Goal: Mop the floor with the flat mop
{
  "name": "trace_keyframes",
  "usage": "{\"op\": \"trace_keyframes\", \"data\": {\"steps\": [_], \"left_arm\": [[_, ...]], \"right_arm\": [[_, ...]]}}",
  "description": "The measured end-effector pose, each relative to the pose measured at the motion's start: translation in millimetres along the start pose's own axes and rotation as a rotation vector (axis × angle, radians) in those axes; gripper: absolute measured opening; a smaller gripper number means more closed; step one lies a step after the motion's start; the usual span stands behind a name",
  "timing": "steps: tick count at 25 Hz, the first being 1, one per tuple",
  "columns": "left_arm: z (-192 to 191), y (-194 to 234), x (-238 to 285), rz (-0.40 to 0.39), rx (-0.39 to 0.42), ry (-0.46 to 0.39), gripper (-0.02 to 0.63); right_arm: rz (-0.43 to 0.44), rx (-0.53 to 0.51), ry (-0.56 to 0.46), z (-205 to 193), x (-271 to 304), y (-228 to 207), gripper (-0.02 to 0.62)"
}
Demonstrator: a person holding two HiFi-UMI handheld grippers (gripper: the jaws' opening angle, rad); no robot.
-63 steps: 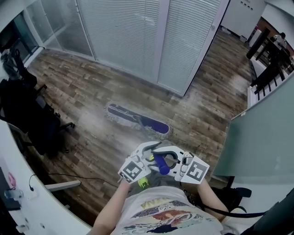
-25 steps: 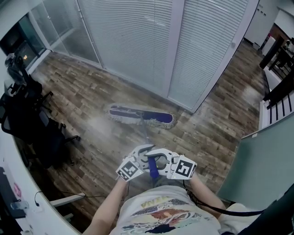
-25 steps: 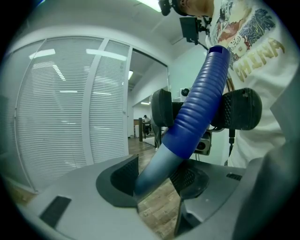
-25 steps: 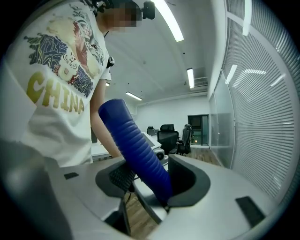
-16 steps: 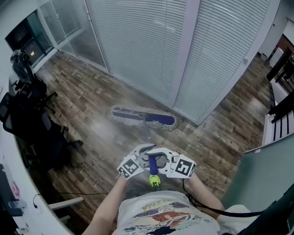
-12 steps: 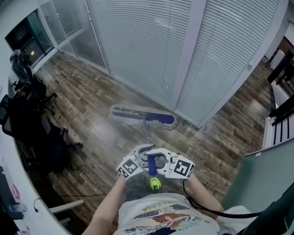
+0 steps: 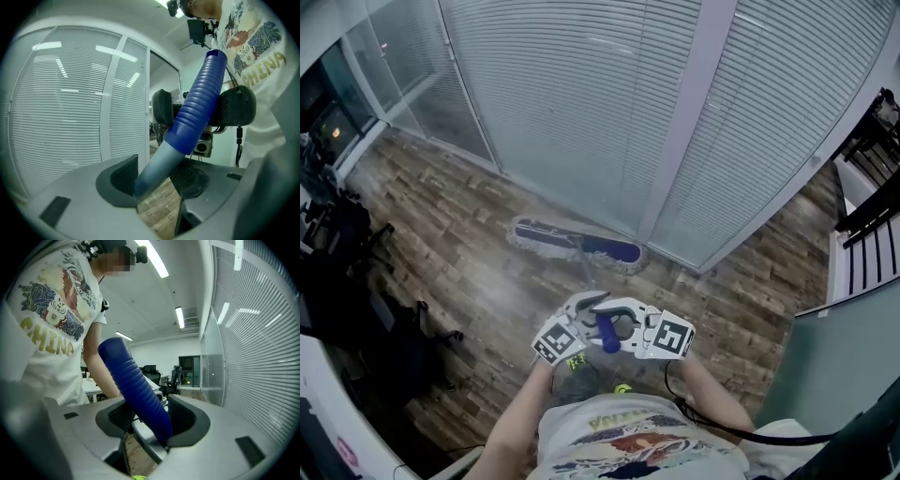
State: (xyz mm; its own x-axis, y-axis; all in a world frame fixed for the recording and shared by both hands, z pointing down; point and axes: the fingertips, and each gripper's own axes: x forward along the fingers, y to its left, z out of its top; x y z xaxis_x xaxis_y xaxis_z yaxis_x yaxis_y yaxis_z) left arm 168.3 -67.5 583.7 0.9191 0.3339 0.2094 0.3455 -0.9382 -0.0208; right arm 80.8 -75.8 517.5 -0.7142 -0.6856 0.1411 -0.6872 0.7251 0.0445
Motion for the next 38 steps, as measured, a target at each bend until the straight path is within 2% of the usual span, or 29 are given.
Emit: {"op": "trace_keyframes", "data": {"steps": [8,11,16,20,26,30,38], "left_arm": [[-7,83,-11,-0.076,0.010,0.023,0.181],[-4,96,-19,-0.077,0.010,0.011,0.181],[-8,93,-28,-0.066,-0.031,0.031,0.183],[-23,68,-31,-0.068,-0.055,0.083,0.194],[-33,15,-23,-0.015,-0.067,0.113,0.202],[-26,-39,-12,0.011,-0.068,0.106,0.202],[-32,-160,5,0.114,-0.097,0.102,0.206]], "right_arm": [[-0.093,0.057,-0.032,5,47,-77,0.206],[-0.098,0.018,-0.025,9,57,-87,0.206],[-0.083,0.033,-0.022,10,66,-79,0.205],[-0.066,0.050,-0.001,-2,64,-51,0.206],[-0.038,0.058,-0.016,-7,35,0,0.206],[-0.006,0.044,-0.017,-12,2,46,0.206],[0.099,0.034,0.003,-31,-62,160,0.210]]}}
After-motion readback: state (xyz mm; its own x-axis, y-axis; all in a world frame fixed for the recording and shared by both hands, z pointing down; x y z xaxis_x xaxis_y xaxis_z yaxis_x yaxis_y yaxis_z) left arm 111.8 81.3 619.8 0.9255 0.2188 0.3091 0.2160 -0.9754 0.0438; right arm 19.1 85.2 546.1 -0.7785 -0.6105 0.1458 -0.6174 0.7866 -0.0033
